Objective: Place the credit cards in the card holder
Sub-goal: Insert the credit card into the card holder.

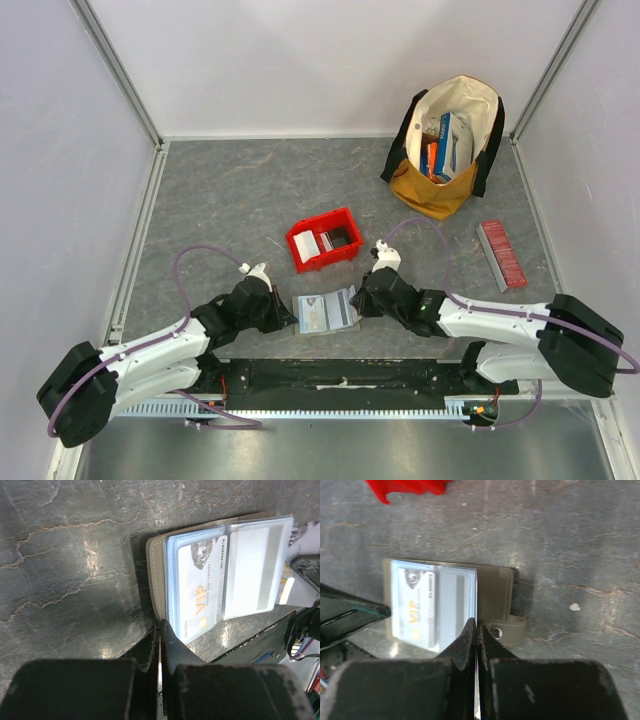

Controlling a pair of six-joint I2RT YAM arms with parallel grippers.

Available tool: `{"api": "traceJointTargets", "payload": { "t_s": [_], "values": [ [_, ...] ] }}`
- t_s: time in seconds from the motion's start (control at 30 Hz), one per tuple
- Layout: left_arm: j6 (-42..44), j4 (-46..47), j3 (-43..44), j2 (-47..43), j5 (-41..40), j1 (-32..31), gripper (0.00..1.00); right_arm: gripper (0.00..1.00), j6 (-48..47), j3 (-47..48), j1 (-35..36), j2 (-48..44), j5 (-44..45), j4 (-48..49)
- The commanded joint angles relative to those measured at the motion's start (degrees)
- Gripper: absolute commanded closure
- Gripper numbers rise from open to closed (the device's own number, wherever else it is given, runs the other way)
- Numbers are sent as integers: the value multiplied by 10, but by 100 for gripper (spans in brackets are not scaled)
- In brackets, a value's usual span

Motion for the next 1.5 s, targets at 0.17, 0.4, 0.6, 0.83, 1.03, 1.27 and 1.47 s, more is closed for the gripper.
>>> {"api": "traceJointTargets", "payload": {
  "t_s": [0.17,0.4,0.6,0.83,1.03,1.27,1.47],
  "values": [
    [-5,18,0,0,2,1,98,100,-69,53,6,-71,-114,82],
    [-2,16,3,2,3,1,98,100,-65,67,6,-65,-37,17],
    [0,14,6,1,3,1,98,100,-65,71,6,-52,-50,24],
    [-2,3,9,-22,2,1,98,100,-52,96,24,23,-74,61],
    [-9,-6,20,-38,10,1,98,100,-32,125,71,71,17,72],
    [-27,-3,21,-61,26,1,98,100,-22,157,139,106,142,79],
    [-33,-3,21,-70,31,2,98,100,-21,182,161,150,188,78]
  ]
}}
